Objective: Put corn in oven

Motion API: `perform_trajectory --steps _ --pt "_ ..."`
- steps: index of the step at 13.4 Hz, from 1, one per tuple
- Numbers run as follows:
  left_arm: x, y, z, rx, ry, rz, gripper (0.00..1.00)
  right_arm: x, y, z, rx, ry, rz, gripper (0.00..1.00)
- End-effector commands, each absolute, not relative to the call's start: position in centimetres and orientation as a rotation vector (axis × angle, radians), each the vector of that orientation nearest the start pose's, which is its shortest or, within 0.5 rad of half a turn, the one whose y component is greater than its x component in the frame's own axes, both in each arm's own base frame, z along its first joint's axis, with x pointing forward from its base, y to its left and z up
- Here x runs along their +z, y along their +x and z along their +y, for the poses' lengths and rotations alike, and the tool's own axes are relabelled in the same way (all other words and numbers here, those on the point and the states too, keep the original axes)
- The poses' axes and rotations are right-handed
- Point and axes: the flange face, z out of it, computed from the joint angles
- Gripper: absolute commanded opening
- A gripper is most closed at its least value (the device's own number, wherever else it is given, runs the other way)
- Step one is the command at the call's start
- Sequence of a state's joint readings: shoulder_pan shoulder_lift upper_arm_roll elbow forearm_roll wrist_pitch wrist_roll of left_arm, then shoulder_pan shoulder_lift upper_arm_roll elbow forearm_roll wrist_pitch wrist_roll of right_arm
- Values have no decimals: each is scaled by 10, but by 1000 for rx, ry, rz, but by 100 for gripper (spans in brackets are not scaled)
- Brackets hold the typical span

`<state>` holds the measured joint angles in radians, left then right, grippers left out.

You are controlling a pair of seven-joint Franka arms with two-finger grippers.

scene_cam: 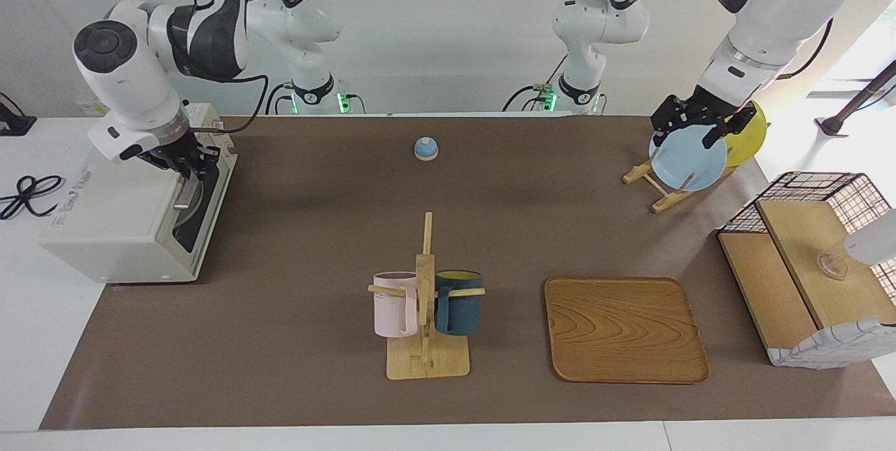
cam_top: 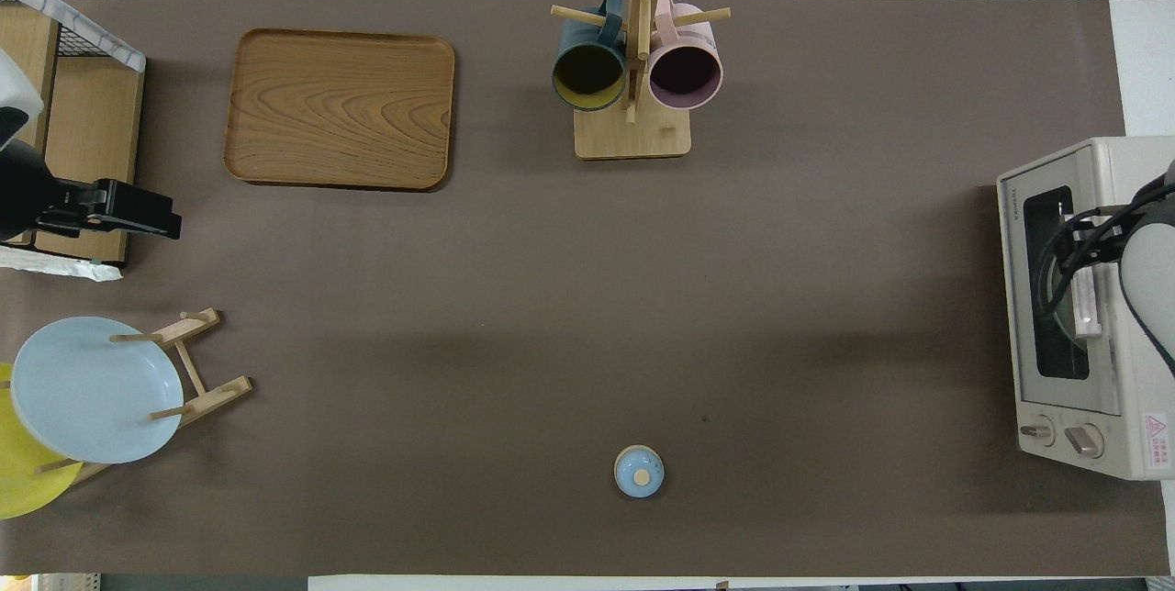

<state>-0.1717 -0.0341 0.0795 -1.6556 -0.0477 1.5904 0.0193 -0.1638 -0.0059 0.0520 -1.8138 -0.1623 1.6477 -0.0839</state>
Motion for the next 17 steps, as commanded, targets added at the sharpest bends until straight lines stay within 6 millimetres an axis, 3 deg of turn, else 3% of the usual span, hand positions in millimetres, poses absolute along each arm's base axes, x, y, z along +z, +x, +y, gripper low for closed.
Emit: perform_trajectory --steps 1,5,7,10,17 --pt "611 540 -52 57 -3184 172 100 541 534 -73 270 -3196 -5 100" --pt "610 540 -52 59 -3184 172 100 566 538 -52 293 -3184 -30 100" --pt "611 540 -52 59 -3184 172 100 567 540 -47 283 -3190 53 100" --pt "610 540 -52 61 -3184 172 100 567 541 -30 280 -3186 22 100" --pt "611 540 -52 57 -3184 172 100 573 539 -30 266 -3191 22 100"
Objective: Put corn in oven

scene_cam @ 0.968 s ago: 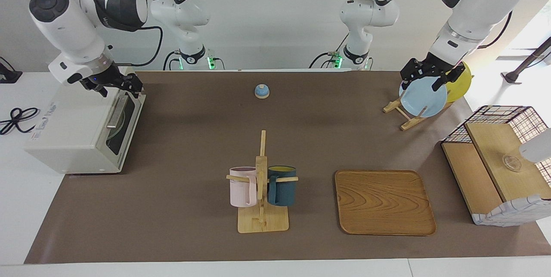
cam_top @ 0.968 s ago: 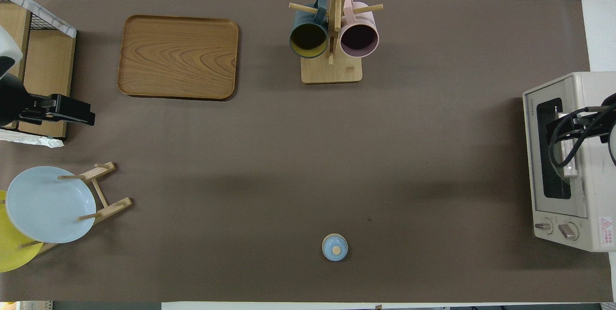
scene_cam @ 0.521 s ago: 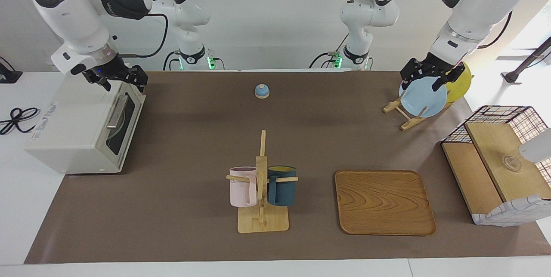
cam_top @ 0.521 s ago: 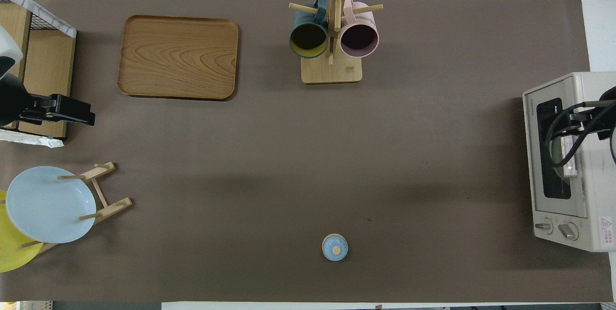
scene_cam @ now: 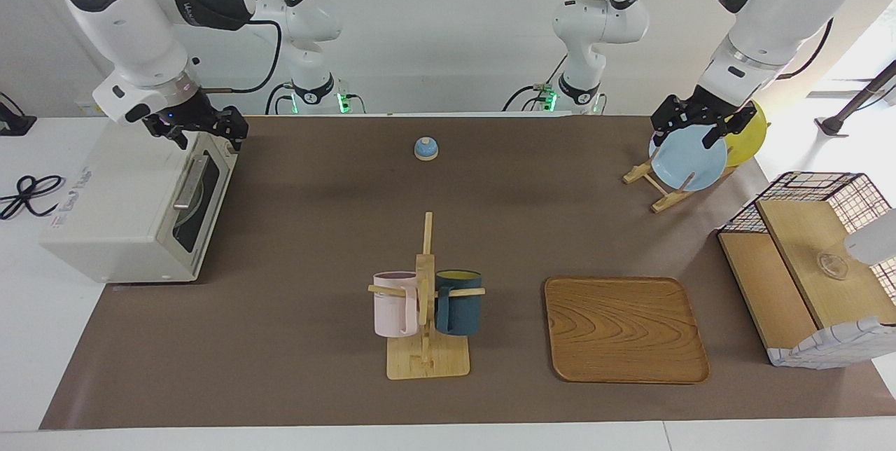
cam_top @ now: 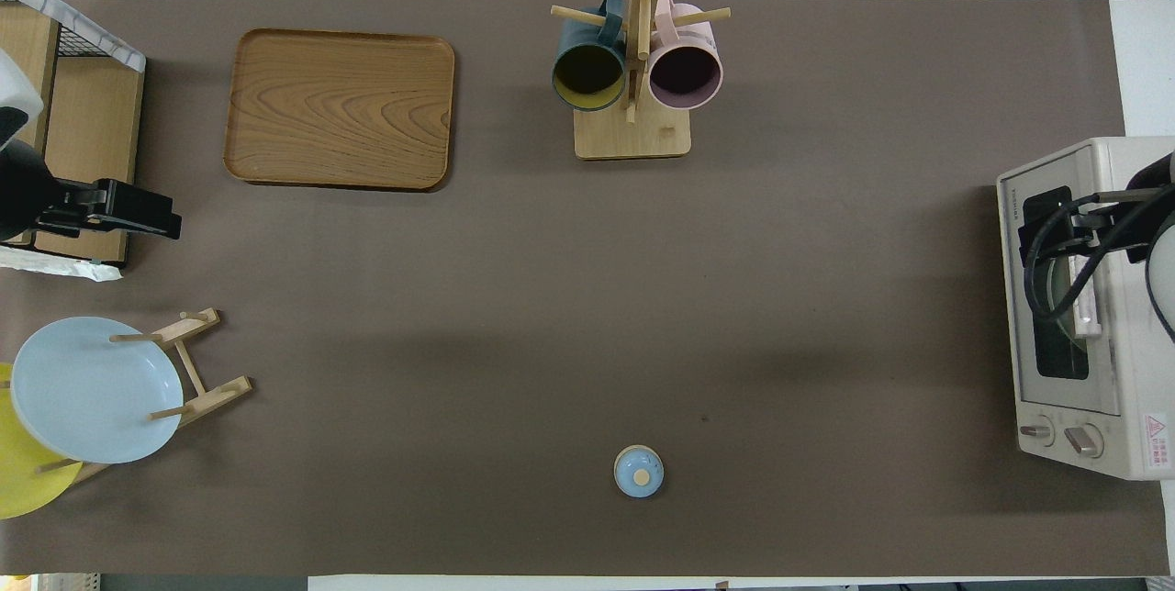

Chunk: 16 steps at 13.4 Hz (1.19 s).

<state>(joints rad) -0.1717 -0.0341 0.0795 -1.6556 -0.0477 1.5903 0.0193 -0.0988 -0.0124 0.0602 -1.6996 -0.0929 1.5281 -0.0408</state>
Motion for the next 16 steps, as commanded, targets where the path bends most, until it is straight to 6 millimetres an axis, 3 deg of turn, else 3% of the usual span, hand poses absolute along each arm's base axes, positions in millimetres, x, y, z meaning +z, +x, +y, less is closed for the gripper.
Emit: perform_trajectory --steps 1,5,16 --pt "610 540 -52 59 -3182 172 100 575 538 -30 261 -3192 20 100" --pt "610 540 -52 61 -3184 172 100 592 537 -15 192 -3187 43 100" --pt "611 540 -52 57 -3184 172 100 608 541 -15 173 -3178 61 100"
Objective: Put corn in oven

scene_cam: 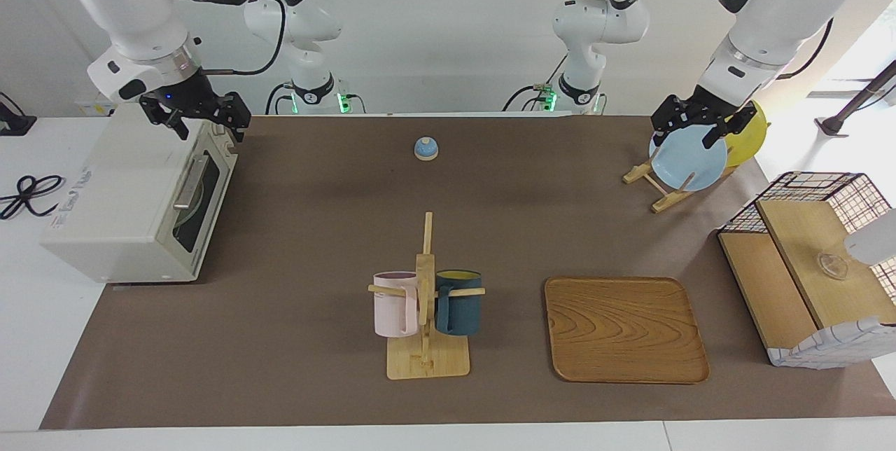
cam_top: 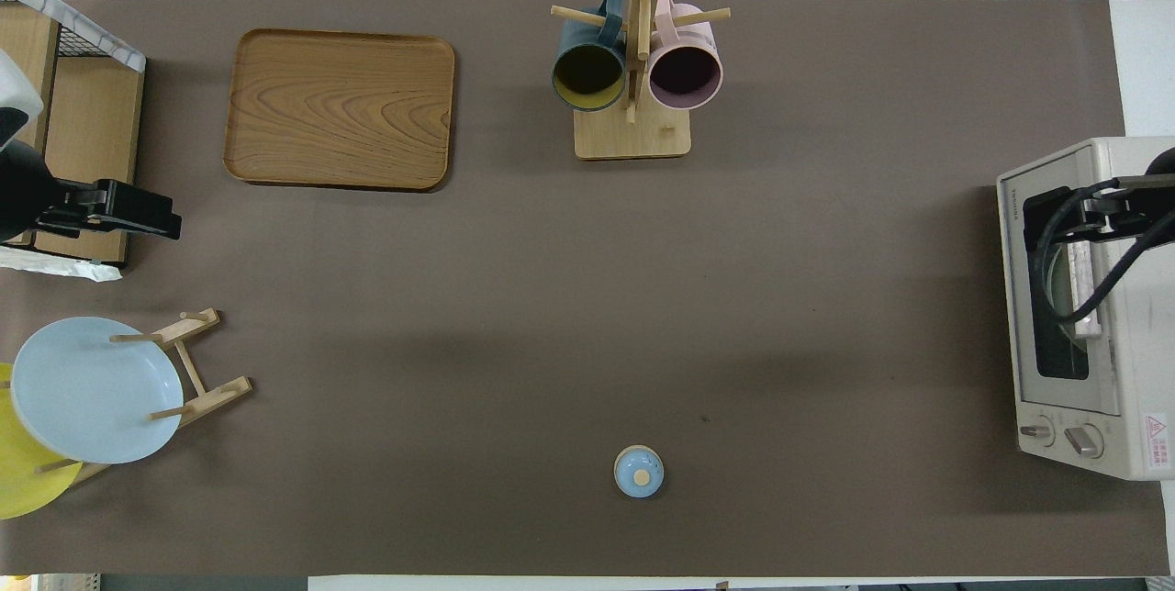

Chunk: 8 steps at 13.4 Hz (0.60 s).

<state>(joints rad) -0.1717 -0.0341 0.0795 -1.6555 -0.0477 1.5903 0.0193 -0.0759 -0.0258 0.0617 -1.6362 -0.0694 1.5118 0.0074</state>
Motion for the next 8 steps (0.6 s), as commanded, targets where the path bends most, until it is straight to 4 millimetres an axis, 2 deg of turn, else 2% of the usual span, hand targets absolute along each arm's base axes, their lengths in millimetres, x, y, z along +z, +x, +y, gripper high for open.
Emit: perform_trajectory --steps 1,3,4,8 --pt "610 540 -52 61 -3184 172 100 610 544 -14 170 -3155 64 100" --pt "610 540 -53 59 -3182 175 100 615 541 -6 167 -3152 52 100" --pt "609 540 -52 64 -3182 172 100 614 541 -10 172 -3149 66 100" --pt "610 540 -52 61 -3182 172 100 613 540 -9 186 -3145 64 100"
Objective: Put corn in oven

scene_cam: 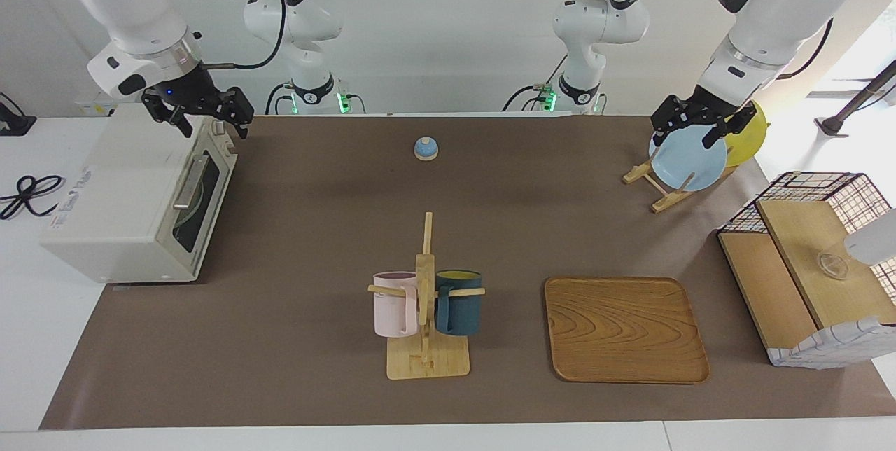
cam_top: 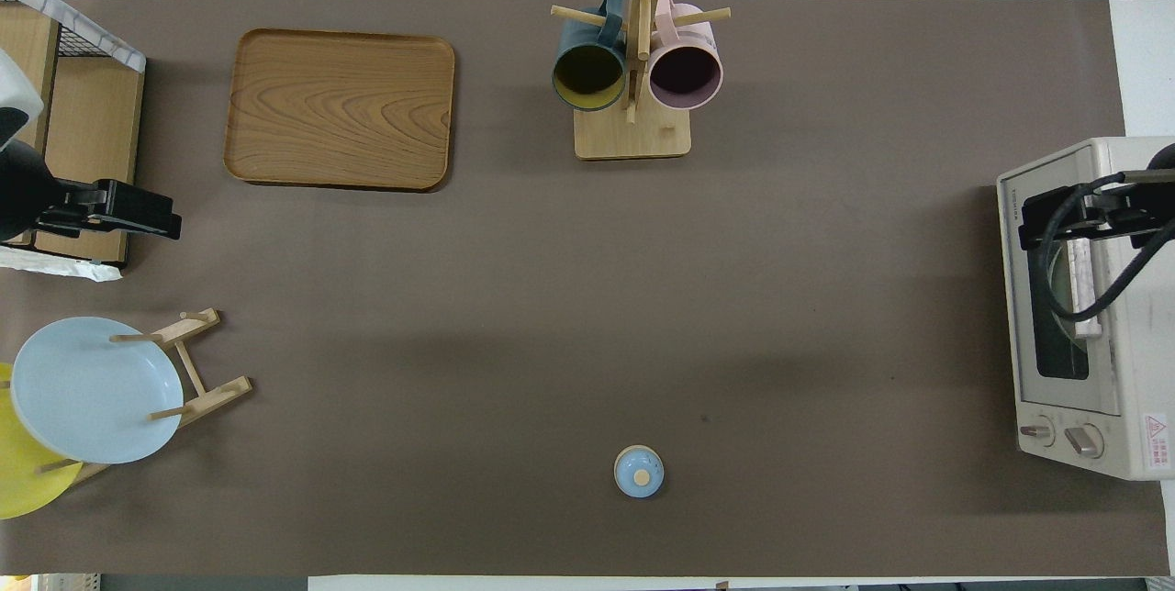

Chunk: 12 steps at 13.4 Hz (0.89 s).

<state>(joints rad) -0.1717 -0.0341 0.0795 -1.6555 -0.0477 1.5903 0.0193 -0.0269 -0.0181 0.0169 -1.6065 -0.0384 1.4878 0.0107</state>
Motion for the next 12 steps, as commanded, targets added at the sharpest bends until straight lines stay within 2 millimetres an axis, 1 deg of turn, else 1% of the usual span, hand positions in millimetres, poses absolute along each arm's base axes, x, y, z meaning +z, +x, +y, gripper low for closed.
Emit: perform_trajectory --steps 1,12 --pt "610 540 -52 59 -3184 172 100 614 539 -8 193 -3145 59 100" --pt "611 540 -52 59 -3184 172 100 614 539 -11 183 -3134 65 100"
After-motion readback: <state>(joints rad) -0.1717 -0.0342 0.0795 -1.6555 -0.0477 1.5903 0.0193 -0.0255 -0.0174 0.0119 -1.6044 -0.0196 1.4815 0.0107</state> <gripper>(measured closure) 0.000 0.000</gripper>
